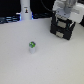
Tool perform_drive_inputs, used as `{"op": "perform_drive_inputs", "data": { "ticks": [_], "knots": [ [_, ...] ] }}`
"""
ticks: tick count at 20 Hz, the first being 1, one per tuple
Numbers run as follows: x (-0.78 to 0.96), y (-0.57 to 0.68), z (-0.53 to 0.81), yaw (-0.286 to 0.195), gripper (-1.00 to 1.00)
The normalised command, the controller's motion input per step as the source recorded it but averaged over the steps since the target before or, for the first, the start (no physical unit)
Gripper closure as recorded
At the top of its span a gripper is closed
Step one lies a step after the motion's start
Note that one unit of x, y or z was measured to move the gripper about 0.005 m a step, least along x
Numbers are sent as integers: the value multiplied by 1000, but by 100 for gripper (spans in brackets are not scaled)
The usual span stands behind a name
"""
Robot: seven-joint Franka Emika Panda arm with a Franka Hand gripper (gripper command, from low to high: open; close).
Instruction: Open the kcup holder, insert the kcup into the holder, and close the kcup holder
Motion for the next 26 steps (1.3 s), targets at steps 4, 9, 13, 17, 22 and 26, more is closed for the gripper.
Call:
{"op": "perform_drive_inputs", "data": {
  "ticks": [4, 9, 13, 17, 22, 26],
  "knots": [
    [-9, 34, -15, -4, 100],
    [117, 7, -8, -13, 100],
    [498, -58, 25, -45, 100],
    [308, -61, 36, -34, 100],
    [843, -177, 242, -71, 100],
    [532, -123, 114, -42, 100]
  ]
}}
